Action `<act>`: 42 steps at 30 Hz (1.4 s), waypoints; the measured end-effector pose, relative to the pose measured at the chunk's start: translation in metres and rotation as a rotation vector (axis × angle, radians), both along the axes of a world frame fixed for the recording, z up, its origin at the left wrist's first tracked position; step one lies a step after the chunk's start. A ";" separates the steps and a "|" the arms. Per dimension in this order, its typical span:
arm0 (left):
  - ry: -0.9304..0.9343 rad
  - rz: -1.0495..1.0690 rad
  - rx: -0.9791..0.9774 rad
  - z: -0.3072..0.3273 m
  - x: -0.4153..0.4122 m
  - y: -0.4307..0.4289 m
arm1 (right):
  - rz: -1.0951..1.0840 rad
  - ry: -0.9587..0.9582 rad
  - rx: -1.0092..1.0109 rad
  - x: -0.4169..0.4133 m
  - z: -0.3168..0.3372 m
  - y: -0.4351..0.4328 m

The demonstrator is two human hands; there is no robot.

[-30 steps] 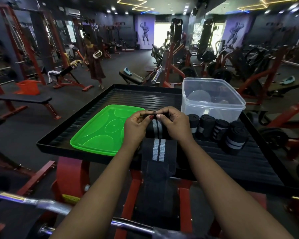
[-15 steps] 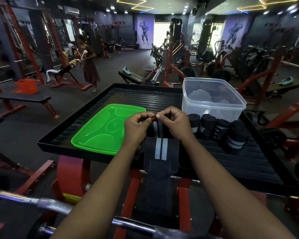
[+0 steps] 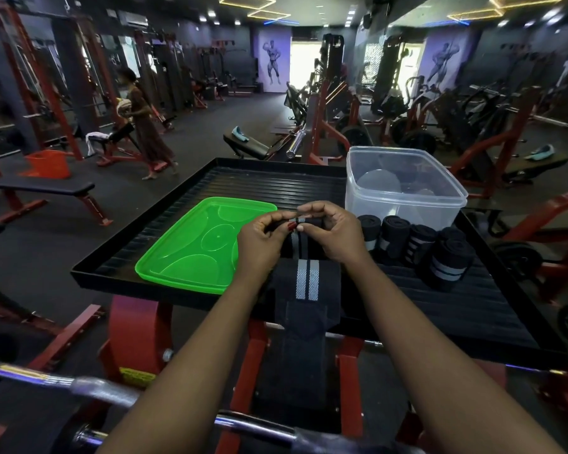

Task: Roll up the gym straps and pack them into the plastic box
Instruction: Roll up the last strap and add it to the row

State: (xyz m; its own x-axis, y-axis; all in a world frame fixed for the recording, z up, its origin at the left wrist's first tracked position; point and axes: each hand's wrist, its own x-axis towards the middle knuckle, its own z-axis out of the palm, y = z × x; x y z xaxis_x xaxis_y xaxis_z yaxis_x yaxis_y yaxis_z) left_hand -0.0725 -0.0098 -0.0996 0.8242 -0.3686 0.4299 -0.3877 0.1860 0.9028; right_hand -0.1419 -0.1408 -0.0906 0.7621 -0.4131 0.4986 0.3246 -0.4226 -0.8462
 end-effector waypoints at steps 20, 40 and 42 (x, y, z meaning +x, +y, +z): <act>0.775 -0.397 -0.239 0.029 -0.040 0.016 | 0.105 0.127 0.777 -0.044 0.010 0.035; 0.297 -0.220 -0.020 -0.002 -0.044 0.013 | -0.069 0.016 0.322 -0.056 -0.012 0.032; 0.273 -0.213 -0.050 -0.003 -0.043 0.014 | -0.035 0.003 0.383 -0.057 -0.010 0.034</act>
